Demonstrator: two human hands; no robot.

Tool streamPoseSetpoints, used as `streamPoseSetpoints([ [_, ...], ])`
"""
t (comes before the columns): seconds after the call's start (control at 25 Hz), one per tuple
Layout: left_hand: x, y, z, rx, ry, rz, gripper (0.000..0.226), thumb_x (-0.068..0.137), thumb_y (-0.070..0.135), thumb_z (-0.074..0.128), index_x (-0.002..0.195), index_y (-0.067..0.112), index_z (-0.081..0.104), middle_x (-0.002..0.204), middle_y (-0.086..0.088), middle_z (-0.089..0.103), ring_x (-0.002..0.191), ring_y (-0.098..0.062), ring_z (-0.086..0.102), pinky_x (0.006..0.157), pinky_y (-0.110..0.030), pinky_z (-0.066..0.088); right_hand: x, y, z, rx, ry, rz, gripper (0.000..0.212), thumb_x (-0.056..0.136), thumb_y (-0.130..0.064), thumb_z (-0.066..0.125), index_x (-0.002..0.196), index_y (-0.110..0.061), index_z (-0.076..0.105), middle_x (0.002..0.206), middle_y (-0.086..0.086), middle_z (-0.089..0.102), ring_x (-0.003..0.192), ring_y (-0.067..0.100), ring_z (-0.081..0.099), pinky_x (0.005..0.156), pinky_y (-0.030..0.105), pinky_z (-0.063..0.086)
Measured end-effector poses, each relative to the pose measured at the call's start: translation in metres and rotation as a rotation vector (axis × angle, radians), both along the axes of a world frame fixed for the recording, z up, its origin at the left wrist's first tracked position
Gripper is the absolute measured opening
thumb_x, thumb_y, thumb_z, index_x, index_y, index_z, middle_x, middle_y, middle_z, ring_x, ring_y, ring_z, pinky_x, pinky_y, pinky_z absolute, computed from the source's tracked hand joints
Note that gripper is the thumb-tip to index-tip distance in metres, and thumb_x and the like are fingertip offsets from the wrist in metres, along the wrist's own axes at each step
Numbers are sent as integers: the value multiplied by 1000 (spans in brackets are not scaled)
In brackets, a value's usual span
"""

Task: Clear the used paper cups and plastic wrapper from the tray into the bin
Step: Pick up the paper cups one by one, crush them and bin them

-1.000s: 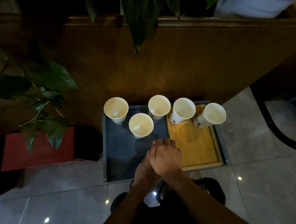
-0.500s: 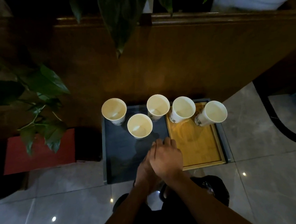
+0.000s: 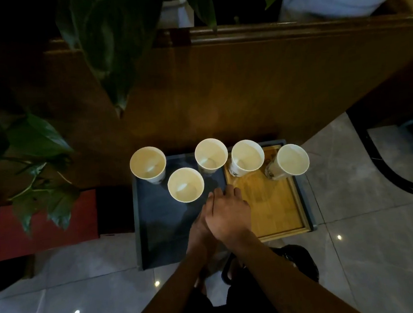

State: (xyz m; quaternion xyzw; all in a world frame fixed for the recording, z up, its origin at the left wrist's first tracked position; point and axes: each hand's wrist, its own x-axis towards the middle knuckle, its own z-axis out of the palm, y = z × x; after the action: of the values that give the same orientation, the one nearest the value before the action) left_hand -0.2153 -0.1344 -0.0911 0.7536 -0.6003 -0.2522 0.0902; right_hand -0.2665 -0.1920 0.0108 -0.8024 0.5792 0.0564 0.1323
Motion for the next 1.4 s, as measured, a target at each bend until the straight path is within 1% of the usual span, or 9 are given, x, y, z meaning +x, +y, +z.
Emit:
streamPoseSetpoints([
  [0.16,2,9,-6,26,54,-22,57,102,23,47,154,24,22,160,-5,29,143,-10,30,119,-24,19,-1,0,-5,-19,-8,18,39,103,-39,32,111,-15,61,109,13,62,103,29,57,74,39,53],
  [0.28,-3,7,-8,28,-75,-23,59,103,29,44,154,20,17,162,-3,20,149,-17,18,121,-31,9,-1,1,-6,-43,-17,14,37,102,-40,36,110,-15,62,106,12,62,100,28,58,70,38,53],
  [0.48,0,6,-8,129,-56,-62,58,103,31,45,154,17,21,161,-5,24,149,-18,19,121,-32,9,0,0,-9,-45,11,14,33,100,-41,43,109,-16,63,104,12,62,97,29,58,69,38,52],
  [0.64,11,18,7,191,172,-15,50,103,27,47,148,10,34,151,-11,40,139,-21,38,116,-31,29,0,-1,-9,-31,-2,17,36,101,-41,37,111,-17,62,105,13,63,98,30,58,70,38,51],
  [0.8,26,42,30,170,314,231,52,93,31,59,141,17,43,134,-8,55,121,-31,58,97,-41,51,-2,-2,-6,-13,-13,31,40,104,-41,33,112,-16,63,107,15,65,100,32,59,72,40,54],
  [1.08,63,61,67,364,94,213,40,90,51,60,122,28,58,120,-1,67,109,-22,64,90,-32,52,-5,-1,2,36,-12,35,48,105,-51,30,119,-16,61,115,16,64,109,34,60,80,44,54],
  [1.24,73,51,91,345,-35,247,30,95,44,54,117,24,60,115,-2,69,102,-19,66,89,-34,54,-8,-3,1,63,-32,93,53,101,-60,28,125,-20,53,122,12,66,112,30,63,82,42,55],
  [1.32,76,50,97,326,-90,167,32,101,41,46,125,21,57,123,-1,65,107,-17,64,90,-28,51,-11,-5,-3,76,-67,110,55,99,-66,28,126,-22,49,126,9,65,110,27,64,81,38,57],
  [1.4,76,52,109,304,-107,129,30,103,39,44,121,20,58,120,-1,65,103,-14,64,80,-21,46,-13,-7,-5,78,-105,127,59,97,-70,29,128,-23,47,130,7,62,111,25,65,82,36,58],
])
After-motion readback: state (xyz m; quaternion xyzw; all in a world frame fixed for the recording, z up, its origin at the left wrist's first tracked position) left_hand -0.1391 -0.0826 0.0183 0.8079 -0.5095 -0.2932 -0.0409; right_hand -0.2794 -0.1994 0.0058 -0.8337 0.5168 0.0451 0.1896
